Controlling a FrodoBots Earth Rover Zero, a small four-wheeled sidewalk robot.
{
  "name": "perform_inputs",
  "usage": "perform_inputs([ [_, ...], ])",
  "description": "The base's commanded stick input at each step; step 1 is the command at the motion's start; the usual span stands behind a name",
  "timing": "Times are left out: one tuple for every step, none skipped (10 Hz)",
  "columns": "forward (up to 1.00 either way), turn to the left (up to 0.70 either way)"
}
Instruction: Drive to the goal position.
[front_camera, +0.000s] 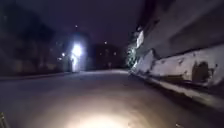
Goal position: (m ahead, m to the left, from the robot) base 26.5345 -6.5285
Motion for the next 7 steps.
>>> perform_inputs([
  [0.70, 0.00],
  [0.70, 0.00],
  [0.70, -0.07],
  [0.70, -0.22],
  [0.70, -0.35],
  [0.70, -0.35],
  [0.70, -0.35],
])
